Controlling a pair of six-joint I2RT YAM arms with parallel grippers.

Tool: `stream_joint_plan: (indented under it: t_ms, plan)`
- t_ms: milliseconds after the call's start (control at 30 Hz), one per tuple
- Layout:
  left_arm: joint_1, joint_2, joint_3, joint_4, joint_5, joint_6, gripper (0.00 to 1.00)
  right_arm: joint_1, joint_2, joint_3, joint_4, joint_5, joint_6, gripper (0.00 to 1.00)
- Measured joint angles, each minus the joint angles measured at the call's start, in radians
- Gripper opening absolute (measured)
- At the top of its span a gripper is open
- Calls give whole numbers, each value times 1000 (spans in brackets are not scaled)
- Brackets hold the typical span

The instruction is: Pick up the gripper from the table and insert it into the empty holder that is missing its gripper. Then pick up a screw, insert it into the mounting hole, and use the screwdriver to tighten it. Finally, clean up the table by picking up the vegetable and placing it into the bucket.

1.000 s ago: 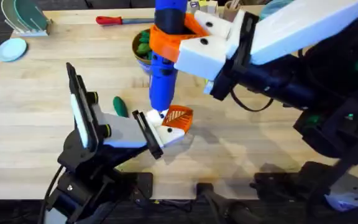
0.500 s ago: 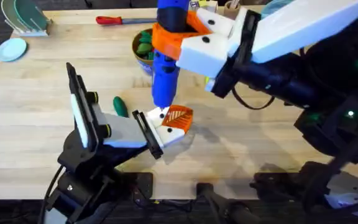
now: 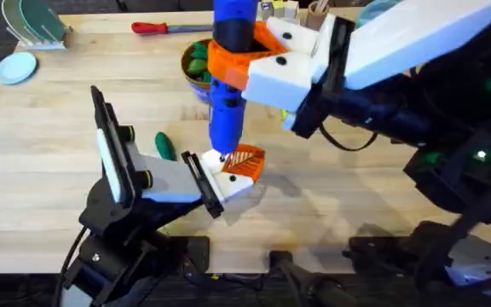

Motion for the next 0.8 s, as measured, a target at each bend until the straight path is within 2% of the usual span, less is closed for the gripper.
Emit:
stream_joint_plan:
  t_ms: [800]
  plan:
    - [0, 0, 0, 0, 0, 0, 4, 0, 25, 0, 8, 0, 3, 20]
